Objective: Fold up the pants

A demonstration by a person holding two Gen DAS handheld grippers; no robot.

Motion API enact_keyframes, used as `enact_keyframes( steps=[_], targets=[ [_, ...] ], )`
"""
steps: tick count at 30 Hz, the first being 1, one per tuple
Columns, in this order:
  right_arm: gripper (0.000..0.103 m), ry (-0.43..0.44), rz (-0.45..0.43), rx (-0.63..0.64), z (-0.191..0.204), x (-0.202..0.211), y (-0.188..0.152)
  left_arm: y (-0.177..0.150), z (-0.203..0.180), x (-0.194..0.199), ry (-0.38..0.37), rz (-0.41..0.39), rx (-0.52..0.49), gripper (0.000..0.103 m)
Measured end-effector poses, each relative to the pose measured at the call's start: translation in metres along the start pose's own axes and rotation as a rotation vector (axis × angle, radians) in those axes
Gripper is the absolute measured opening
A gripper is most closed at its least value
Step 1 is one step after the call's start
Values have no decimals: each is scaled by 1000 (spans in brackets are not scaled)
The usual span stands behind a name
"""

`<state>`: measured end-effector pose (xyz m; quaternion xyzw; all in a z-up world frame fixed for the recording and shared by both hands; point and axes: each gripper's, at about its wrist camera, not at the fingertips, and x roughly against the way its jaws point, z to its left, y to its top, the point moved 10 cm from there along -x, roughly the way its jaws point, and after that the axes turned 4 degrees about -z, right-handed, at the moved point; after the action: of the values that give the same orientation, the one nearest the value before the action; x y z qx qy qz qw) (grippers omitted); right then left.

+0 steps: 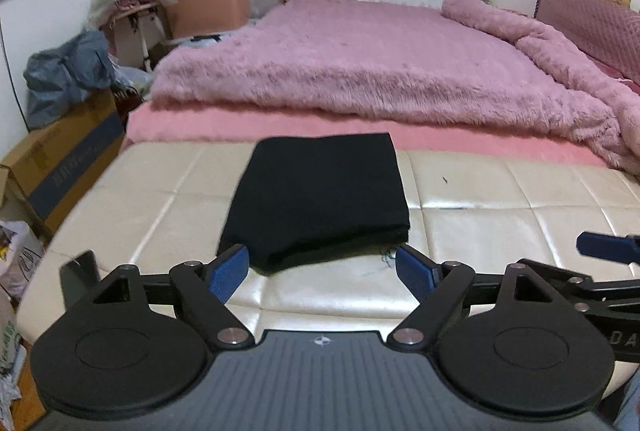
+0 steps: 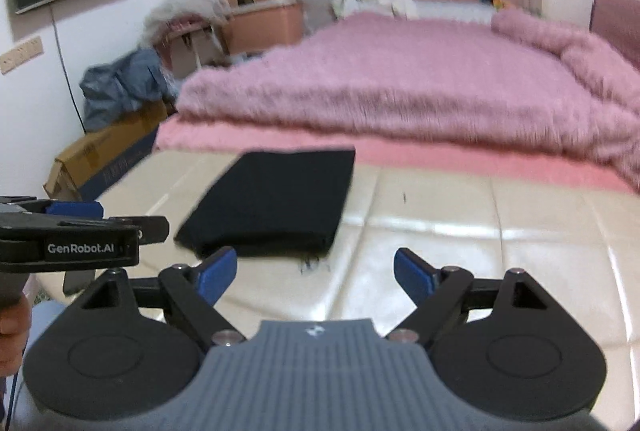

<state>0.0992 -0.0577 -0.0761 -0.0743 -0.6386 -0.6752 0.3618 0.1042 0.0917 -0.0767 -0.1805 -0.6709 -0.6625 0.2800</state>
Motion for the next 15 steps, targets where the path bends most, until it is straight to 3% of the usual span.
enact_keyframes(
  steps=[15],
  targets=[
    [82,-27,96,-6,-14,-34,-21,-14,-7,-16,1,59,-28,97]
  ],
)
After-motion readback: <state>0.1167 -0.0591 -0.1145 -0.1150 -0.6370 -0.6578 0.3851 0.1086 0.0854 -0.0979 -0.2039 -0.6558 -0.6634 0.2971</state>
